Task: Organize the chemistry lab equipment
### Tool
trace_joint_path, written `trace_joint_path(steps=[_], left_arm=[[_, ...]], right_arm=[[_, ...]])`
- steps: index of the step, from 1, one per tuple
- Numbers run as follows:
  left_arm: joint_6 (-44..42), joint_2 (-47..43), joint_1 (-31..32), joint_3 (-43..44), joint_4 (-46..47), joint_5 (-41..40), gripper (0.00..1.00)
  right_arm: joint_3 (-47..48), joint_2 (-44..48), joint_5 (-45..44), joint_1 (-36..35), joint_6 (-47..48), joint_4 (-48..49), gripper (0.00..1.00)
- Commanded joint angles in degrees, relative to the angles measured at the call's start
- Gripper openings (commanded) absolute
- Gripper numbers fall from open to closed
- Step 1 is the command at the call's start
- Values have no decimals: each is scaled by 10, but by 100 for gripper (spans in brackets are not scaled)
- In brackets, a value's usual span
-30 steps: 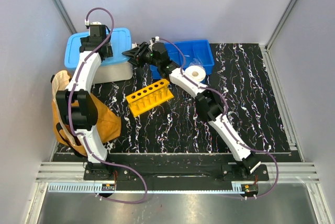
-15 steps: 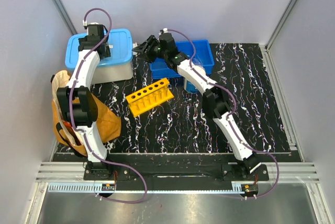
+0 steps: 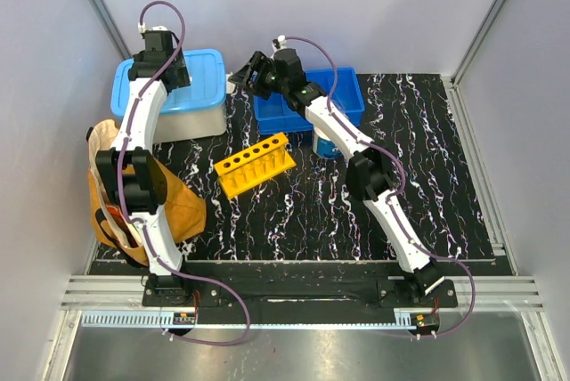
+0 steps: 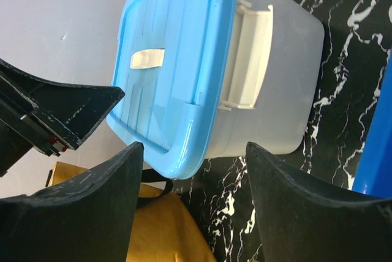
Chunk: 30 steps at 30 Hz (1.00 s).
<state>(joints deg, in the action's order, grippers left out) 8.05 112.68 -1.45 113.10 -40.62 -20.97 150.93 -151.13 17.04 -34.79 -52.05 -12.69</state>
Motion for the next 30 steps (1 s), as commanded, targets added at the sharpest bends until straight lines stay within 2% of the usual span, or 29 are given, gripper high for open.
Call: trace_joint_path(steps=[1, 4, 11, 19, 30], left_arm=[[16, -19, -2, 32, 46, 51, 78], [11, 13, -2, 50, 47, 51, 78], [33, 61, -1, 43, 25, 81, 77], [42, 67, 0, 20, 26, 114, 77], [50, 50, 0, 2, 26, 149, 76]], right_arm=[[7, 27, -3, -6, 35, 63, 77], [6, 20, 2, -8, 39, 85, 83], [7, -10, -4, -16, 42, 112, 85], [23, -36, -5, -29, 36, 144, 82], [-5, -40, -31, -44, -59, 172, 73]])
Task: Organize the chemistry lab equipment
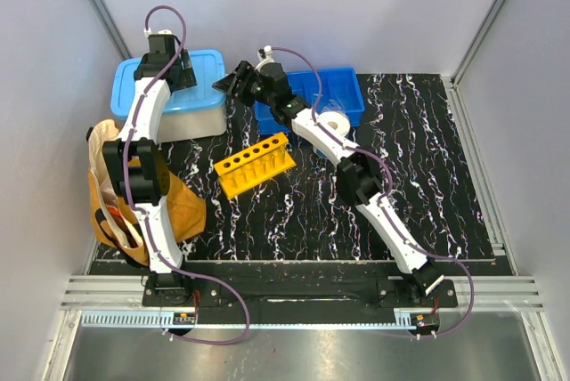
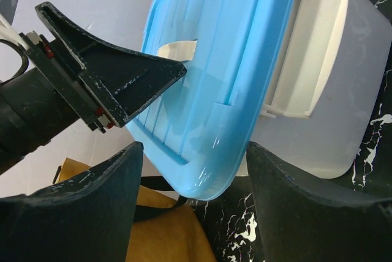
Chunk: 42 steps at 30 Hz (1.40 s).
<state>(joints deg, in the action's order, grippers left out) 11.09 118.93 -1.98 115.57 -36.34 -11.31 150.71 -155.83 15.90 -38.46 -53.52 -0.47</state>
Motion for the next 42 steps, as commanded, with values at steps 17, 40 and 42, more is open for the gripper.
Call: trace_joint_path(steps=[17, 40, 42], left_arm=[[17, -32, 5, -47, -13, 59, 76], [23, -39, 5, -75, -4, 88, 75], [24, -41, 4, -77, -4, 92, 75]], right_arm=[[-25, 16, -69, -25, -119, -11, 65], [-123, 107, -69, -29, -96, 64, 3], [-139, 120, -74, -31, -94, 62, 0]])
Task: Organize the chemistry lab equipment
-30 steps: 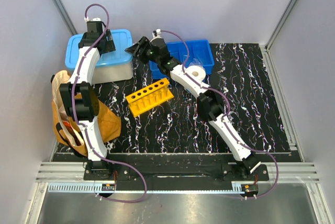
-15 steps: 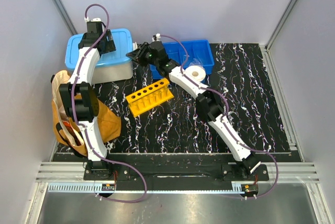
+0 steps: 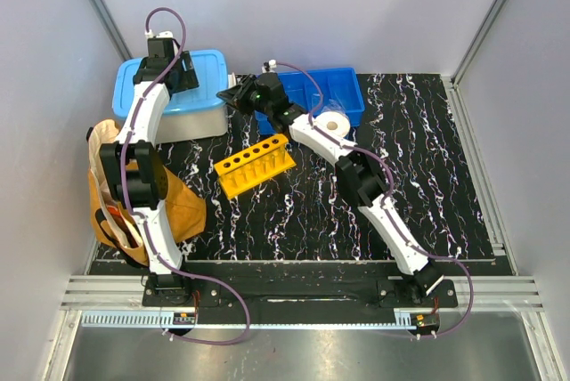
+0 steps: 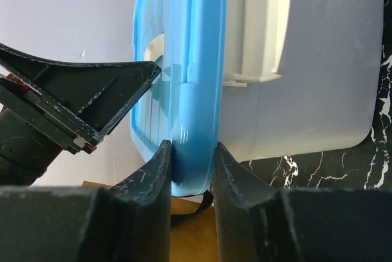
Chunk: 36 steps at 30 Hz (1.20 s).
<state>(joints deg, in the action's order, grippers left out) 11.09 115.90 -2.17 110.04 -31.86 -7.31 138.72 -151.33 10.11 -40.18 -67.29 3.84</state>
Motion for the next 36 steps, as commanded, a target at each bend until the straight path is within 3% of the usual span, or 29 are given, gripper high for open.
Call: trace_joint_path(steps=[1, 8, 12, 15, 23, 25, 29, 32, 36], left_arm=[[25, -11, 6, -24, -49, 55, 75], [27, -19, 7, -33, -48, 65, 74], [27, -26, 8, -46, -44, 63, 74], [26, -29, 8, -51, -45, 61, 73], [31, -52, 12, -62, -39, 70, 73], [31, -55, 12, -61, -43, 69, 73], [30, -57, 12, -62, -51, 61, 73], [26, -54, 11, -60, -55, 46, 73], [20, -55, 12, -59, -51, 38, 73]], right_arm=[[-30, 83, -23, -15, 44, 18, 0], [-121, 161, -78, -22, 42, -2, 0], [-160, 177, -78, -27, 24, 4, 0], [-177, 182, -79, -26, 31, -6, 6], [-222, 221, -127, -27, 63, -6, 5], [-224, 224, -129, -27, 64, -7, 12], [-233, 228, -129, -29, 61, -5, 37], [-212, 223, -127, -24, 115, -25, 52], [-213, 218, -68, 4, 126, 3, 67]])
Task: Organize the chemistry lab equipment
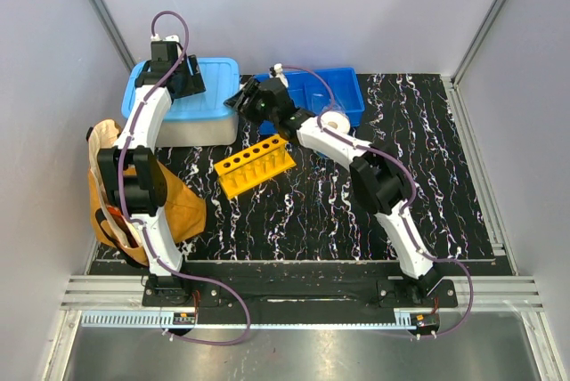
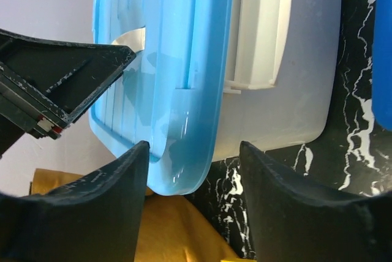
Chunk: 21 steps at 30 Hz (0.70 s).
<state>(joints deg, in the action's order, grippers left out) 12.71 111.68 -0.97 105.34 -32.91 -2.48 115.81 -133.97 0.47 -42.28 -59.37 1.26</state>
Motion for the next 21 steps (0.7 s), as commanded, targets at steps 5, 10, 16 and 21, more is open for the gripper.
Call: trace_joint_path(steps=[5, 10, 16, 21], left_arm=[[3, -17, 0, 16, -45, -10, 73], [6, -19, -1, 36, -56, -10, 73], [-10, -5, -3, 53, -77, -52, 74], [1, 3, -18, 46, -82, -58, 74]], right_arm=[[94, -15, 88, 49, 82, 31, 73], [218, -90, 134, 53, 108, -34, 88], [225, -99, 102, 54, 135, -57, 100], [205, -83, 62, 54, 163, -58, 100]])
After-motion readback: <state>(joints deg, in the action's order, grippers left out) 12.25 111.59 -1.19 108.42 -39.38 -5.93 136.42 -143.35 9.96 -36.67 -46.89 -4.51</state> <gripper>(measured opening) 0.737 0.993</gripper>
